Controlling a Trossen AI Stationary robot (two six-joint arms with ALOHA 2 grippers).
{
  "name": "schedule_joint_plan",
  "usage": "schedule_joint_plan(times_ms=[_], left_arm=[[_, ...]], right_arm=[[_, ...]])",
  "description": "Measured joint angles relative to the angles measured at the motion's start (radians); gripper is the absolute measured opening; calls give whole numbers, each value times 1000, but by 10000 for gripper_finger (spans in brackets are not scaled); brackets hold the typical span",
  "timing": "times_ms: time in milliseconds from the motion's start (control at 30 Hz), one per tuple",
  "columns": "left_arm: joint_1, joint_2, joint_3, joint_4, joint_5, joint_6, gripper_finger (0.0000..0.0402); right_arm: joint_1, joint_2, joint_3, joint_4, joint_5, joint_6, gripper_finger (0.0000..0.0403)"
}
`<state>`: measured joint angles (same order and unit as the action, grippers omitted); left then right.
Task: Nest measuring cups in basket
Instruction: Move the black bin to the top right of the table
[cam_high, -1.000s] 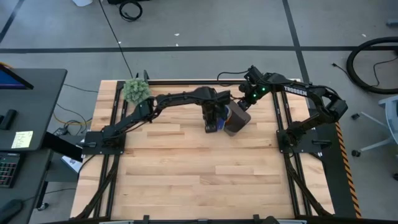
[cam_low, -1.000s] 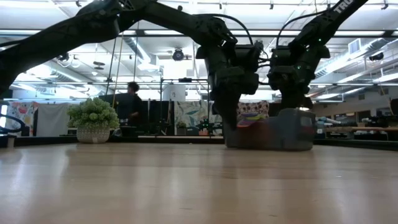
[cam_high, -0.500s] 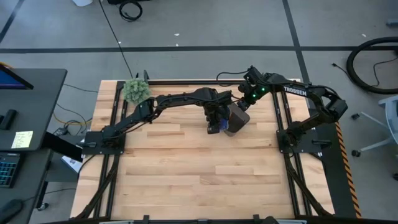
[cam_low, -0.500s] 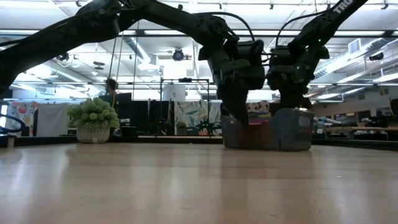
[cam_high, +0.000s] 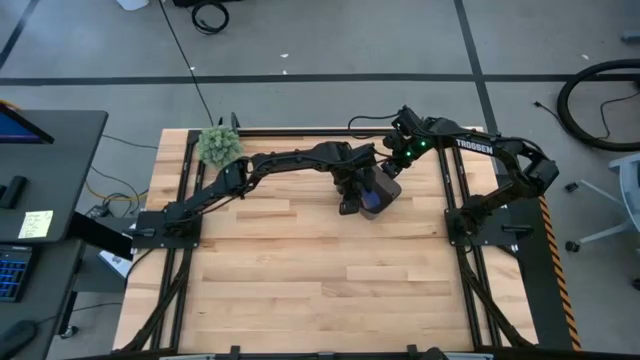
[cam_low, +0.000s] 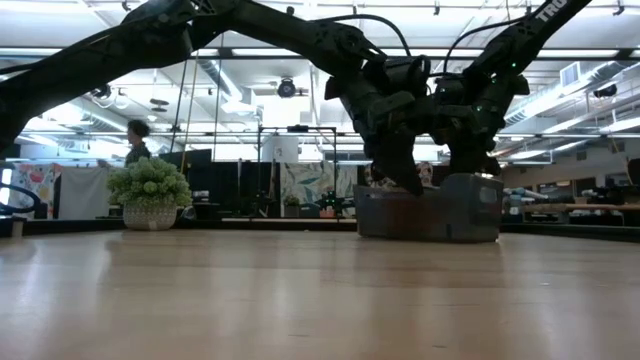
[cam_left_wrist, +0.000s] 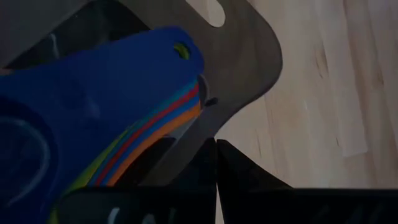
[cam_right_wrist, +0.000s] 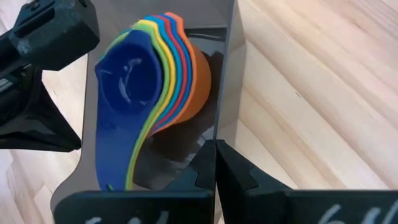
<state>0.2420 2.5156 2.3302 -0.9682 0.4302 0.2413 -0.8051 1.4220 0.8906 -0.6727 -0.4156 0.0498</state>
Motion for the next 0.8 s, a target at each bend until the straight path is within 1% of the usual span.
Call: schedule_joint_plan(times_ms=[167, 267, 333, 567, 733, 800], left_arm=[[0, 0, 0, -23, -14, -2, 1], [4, -7, 0, -85, -65, -2, 1], [10, -24, 0, -120, -82, -3, 2], [36, -101, 1, -205, -87, -43, 3], [53, -112, 1, -306, -173, -54, 3], [60, -112, 1, -337, -182, -72, 4]], right_arm=[[0, 0, 0, 0, 0, -1, 8], [0, 0, 0, 0, 1, -1, 8], [0, 0, 0, 0, 2, -6, 8], [-2, -1, 0, 0, 20, -20, 9], [-2, 2, 12, -8, 18, -55, 11], [-2, 4, 27, -13, 14, -76, 13]])
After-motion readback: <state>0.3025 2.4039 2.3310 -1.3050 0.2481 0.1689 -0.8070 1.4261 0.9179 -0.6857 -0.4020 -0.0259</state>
